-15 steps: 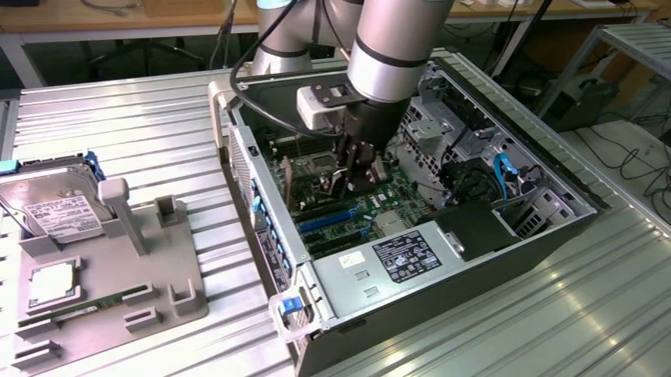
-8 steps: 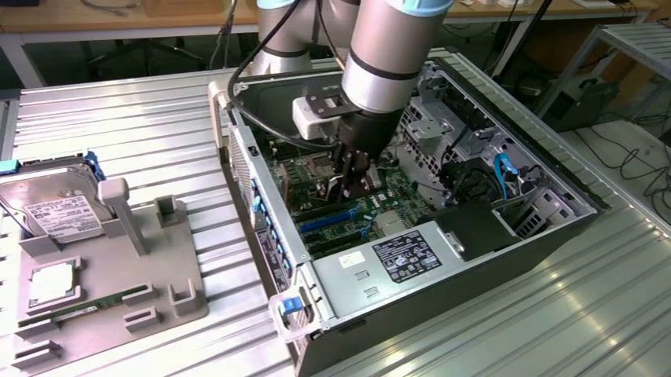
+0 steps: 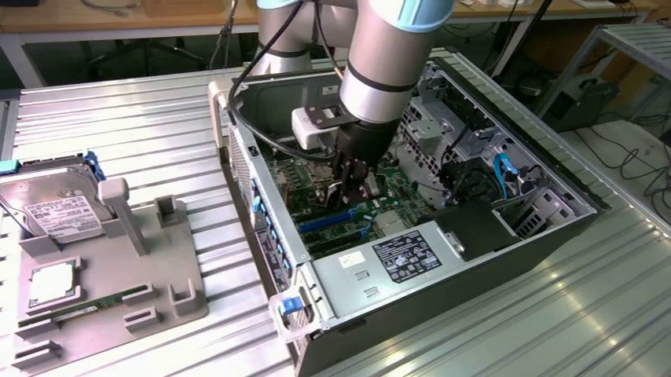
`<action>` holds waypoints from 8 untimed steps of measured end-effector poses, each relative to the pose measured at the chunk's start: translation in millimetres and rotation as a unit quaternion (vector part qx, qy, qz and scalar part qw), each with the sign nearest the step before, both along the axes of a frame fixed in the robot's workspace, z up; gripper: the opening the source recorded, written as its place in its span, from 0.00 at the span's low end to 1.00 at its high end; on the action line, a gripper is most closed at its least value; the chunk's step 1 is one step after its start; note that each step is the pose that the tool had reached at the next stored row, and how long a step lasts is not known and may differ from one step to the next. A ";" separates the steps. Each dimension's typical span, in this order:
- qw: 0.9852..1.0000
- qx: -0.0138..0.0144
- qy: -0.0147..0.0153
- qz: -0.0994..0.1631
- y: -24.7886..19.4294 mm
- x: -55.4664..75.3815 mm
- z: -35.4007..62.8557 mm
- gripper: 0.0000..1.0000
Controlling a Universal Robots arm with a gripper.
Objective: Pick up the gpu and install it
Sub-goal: 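Insert the gpu into the slot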
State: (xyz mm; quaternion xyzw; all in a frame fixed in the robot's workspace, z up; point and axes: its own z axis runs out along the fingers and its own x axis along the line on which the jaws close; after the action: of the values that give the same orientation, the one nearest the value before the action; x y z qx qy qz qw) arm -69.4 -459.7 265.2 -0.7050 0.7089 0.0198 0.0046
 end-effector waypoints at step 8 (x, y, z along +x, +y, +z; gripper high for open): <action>1.000 0.000 -0.002 0.000 -2.1 -2.0 -3.0 0.28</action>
State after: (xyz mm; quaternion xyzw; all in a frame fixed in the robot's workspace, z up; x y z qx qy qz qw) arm -71.4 -461.8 262.2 -0.7051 0.7088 0.0183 0.0063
